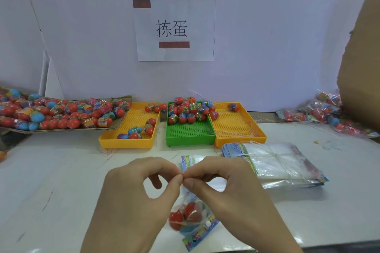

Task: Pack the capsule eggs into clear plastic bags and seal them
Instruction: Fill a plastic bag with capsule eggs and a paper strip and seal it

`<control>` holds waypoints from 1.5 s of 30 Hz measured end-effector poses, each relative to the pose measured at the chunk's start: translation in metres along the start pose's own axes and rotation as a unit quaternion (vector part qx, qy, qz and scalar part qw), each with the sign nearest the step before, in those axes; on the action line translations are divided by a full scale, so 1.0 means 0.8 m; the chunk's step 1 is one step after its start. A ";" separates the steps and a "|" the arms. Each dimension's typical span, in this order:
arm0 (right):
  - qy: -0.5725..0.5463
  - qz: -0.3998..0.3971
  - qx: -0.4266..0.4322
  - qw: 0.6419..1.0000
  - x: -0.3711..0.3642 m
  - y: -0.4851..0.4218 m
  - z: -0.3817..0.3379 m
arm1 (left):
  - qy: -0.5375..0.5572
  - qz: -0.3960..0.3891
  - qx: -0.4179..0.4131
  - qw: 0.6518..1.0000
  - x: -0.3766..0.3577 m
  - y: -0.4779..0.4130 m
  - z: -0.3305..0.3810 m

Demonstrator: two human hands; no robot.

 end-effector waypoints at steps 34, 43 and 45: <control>0.015 0.037 0.027 0.999 -0.005 -0.005 0.009 | 0.029 0.031 0.005 0.999 -0.015 0.003 -0.010; 0.054 -0.023 0.041 0.997 -0.009 -0.005 0.005 | 0.023 0.012 -0.014 1.000 -0.011 0.005 -0.022; 0.061 -0.024 0.041 0.997 -0.010 -0.004 0.004 | 0.014 0.026 -0.031 0.999 -0.007 0.005 -0.018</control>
Point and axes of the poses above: each hand's wrist, its own y-axis away from the middle knuckle, its own x-axis out of the back of the hand, z = x × y, the point moved 7 cm from there along -y, towards the middle knuckle, and after that the axes turned 3 degrees about -y, right-handed, at the moved point
